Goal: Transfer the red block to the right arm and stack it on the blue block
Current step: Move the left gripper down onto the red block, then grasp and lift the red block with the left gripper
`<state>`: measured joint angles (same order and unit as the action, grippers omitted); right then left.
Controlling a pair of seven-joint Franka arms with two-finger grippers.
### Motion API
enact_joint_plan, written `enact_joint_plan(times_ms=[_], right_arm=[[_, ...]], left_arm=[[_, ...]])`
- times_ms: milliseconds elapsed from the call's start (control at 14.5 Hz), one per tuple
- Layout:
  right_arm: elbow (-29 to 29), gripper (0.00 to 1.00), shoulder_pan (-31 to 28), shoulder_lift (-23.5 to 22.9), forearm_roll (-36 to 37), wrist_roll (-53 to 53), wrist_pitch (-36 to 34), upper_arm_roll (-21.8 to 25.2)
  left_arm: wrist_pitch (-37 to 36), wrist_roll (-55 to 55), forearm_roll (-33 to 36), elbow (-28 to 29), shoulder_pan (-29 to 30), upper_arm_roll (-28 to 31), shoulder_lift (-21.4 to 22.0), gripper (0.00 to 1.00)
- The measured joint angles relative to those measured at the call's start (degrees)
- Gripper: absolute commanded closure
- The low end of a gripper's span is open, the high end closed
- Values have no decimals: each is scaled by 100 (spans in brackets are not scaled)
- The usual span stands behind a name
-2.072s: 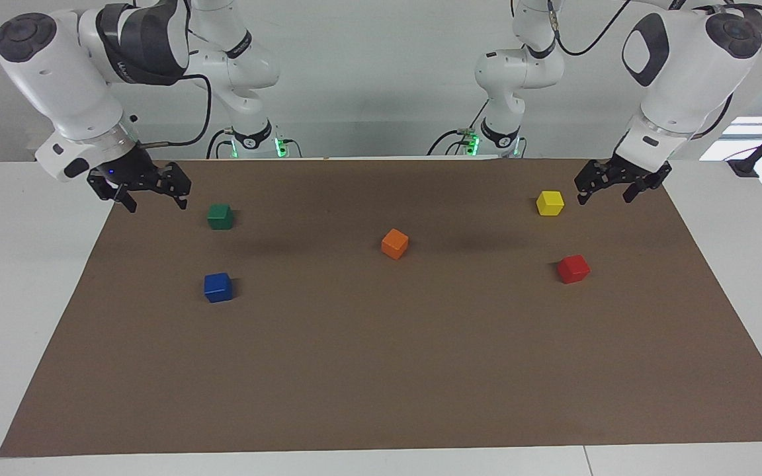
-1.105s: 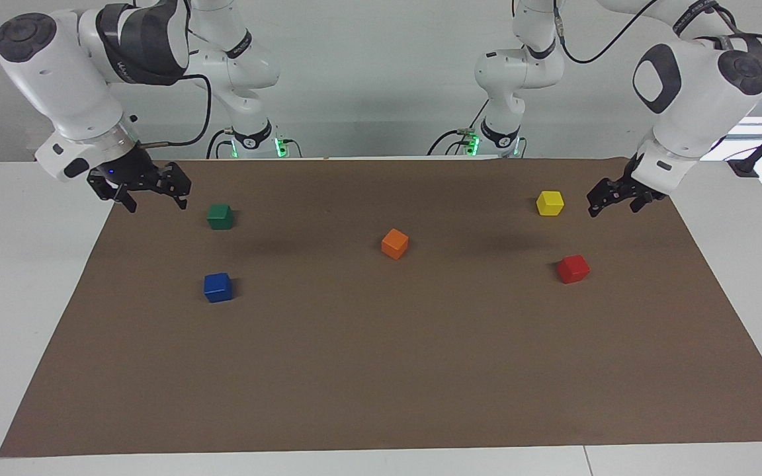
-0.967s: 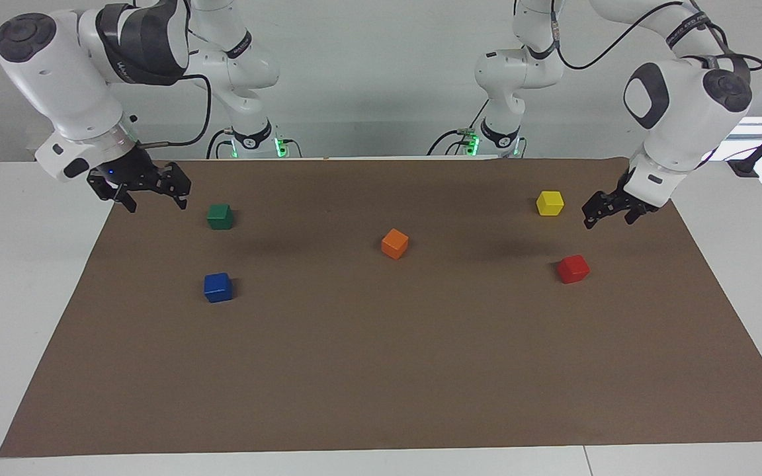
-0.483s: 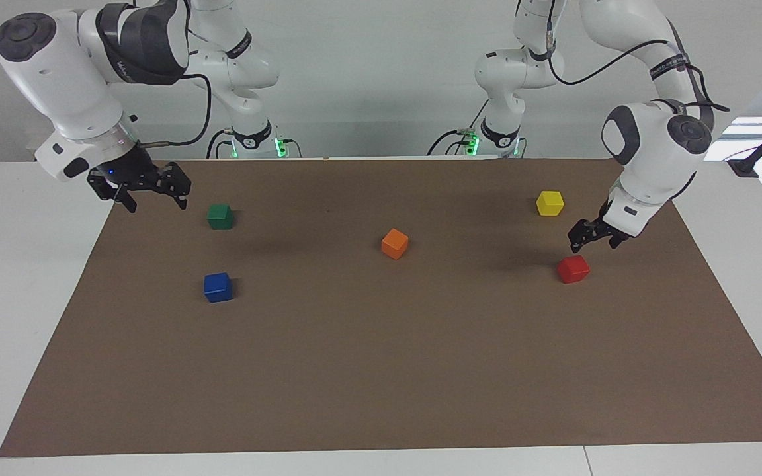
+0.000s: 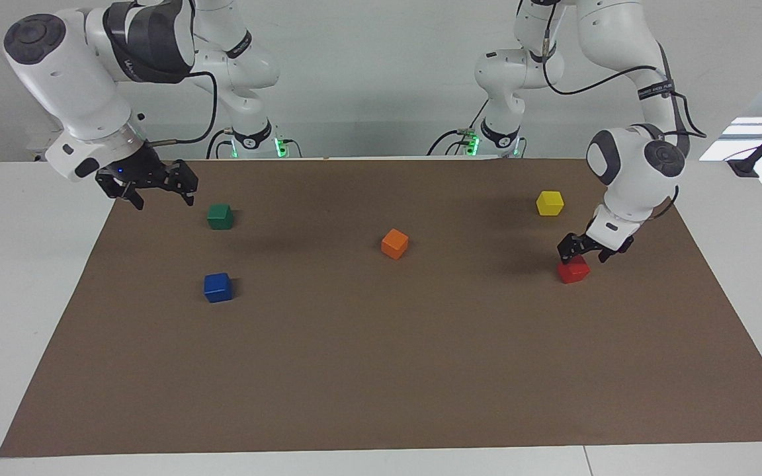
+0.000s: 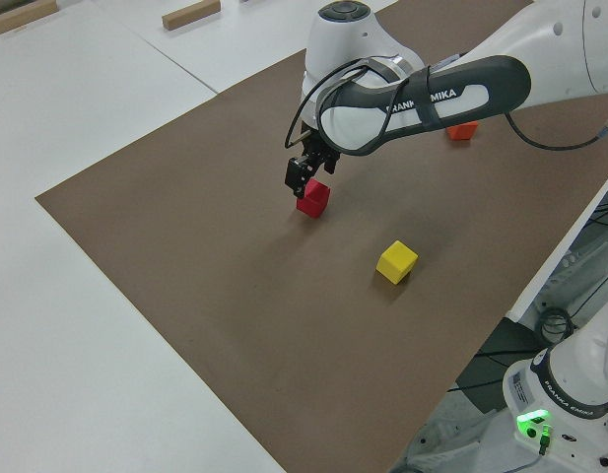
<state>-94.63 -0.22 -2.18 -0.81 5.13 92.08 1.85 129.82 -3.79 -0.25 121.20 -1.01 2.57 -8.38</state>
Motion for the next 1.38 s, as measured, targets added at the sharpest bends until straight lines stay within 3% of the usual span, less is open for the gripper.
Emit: enact_joint_plan(times_ms=[829, 898, 967, 1036, 1105, 1381], right_arm=[[0, 0, -3, 11, -7, 0, 48, -2], [-1, 0, -4, 11, -11, 0, 63, -2], [-3, 0, -6, 11, -50, 0, 107, -2], [-8, 0, -13, 10, -195, 1, 152, 0], [-19, 0, -20, 5, -428, 11, 191, 8], [-185, 0, -223, -106, -1944, 303, 371, 22]], left_arm=[[552, 3, 0, 248, 2, 2, -343, 0], [565, 14, 0, 247, 2, 2, -355, 14], [578, 44, 0, 247, 2, 2, -367, 40], [584, 109, 0, 247, 2, 3, -380, 77], [584, 225, 0, 247, 3, 4, -386, 100], [118, 735, -8, 7, 29, 11, -385, 100]])
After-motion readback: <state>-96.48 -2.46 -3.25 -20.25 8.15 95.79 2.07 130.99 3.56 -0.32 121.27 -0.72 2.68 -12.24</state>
